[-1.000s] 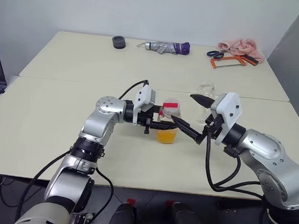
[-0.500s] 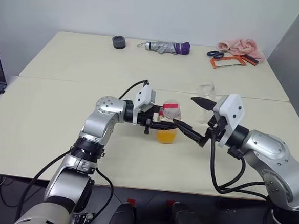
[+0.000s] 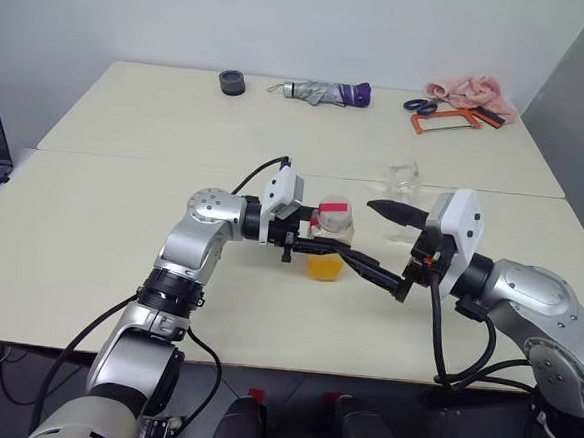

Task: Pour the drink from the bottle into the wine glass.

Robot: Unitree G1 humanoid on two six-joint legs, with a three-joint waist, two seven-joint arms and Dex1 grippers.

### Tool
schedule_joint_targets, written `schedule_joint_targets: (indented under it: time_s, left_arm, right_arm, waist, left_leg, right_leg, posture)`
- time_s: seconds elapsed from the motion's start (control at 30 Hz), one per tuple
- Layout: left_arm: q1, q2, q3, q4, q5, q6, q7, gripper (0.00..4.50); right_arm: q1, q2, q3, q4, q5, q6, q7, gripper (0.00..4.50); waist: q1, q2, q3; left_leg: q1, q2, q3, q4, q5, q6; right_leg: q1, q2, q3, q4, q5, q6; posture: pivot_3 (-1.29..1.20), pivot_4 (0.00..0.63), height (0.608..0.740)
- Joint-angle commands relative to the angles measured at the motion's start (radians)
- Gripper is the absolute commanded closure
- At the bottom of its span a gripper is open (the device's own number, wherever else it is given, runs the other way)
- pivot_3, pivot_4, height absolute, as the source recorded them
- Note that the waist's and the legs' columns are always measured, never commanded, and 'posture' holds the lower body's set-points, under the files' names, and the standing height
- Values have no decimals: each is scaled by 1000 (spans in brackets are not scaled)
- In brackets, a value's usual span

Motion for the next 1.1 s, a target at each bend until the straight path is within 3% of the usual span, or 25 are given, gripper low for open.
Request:
schedule_joint_targets:
  time_s: [0.03,0.4,1.1]
  left_arm:
    - [-6,-1,6,-28,-16,-15,1,2697]
    - [-5,-8,5,-37,-22,-6,1,2697]
    - [-6,-27,-1,-38,-20,-7,0,2698]
  right_arm:
    - [-29,-5,-13,-17,11,-16,3,0]
    - [-109,19,-21,35,76,-3,-3,0]
    - [-202,73,92,157,-6,-25,26,0]
  waist:
    - [0,0,0]
    - [0,0,0]
    - [0,0,0]
  left_leg:
    - [0,0,0,0,0,0]
    - [0,0,0,0,0,0]
    - [0,0,0,0,0,0]
  right_leg:
    - [0,0,0,0,0,0]
    - [0,0,0,0,0,0]
    - [0,0,0,0,0,0]
  posture:
    - [0,150,740]
    - [0,150,740]
    - [0,150,740]
